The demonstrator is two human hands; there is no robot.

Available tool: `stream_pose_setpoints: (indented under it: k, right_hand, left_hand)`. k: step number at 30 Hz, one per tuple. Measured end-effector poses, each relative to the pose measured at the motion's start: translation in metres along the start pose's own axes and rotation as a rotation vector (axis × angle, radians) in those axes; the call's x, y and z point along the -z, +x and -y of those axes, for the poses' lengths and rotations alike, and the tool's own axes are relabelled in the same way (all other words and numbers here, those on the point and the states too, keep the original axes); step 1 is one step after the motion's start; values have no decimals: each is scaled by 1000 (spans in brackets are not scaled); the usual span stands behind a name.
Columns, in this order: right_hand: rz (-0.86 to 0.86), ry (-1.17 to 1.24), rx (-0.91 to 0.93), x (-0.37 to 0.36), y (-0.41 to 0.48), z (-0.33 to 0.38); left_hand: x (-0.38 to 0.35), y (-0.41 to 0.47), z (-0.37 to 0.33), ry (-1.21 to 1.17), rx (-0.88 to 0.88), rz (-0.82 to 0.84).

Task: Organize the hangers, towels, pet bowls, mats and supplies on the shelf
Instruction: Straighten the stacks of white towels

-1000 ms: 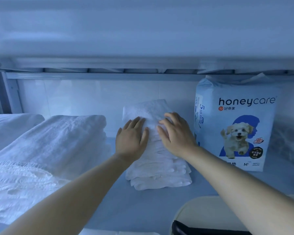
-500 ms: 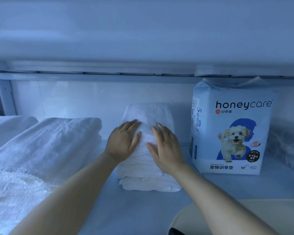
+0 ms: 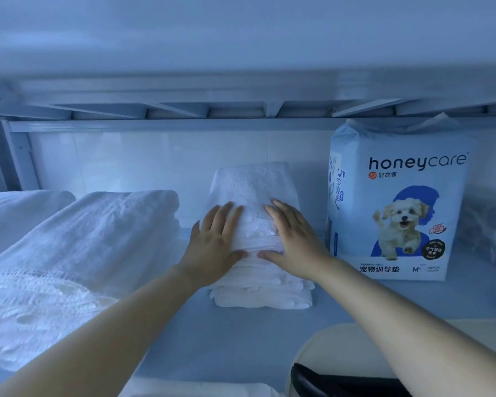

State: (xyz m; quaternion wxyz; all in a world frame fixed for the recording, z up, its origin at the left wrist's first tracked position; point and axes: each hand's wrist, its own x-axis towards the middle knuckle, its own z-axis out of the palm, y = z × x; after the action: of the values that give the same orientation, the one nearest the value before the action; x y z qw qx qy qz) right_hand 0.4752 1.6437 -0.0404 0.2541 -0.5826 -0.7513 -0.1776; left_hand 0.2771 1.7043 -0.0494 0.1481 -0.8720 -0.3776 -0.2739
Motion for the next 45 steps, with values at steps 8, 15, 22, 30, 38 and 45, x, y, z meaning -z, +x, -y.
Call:
stream_pose_setpoints:
  k: [8,15,22,30,38,45]
  right_hand:
    - [-20,-79,-92,2,5,20]
    - [81,-14,-71,29,-22,11]
    - [111,150,-93,59,-67,9]
    - [211,64,-20,88,-94,6]
    - [183,89,-100,135,-136,0]
    - [42,196,-221,175,-193,1]
  left_hand:
    - [12,11,-8,72,154,162]
    - [27,0,-24,81,182,163]
    - [46,-35,-49,95,239,177]
    - [67,-51,-104,11,232,127]
    - [80,-47,-154,-142,183,148]
    - [101,-51,-190,-372,94,77]
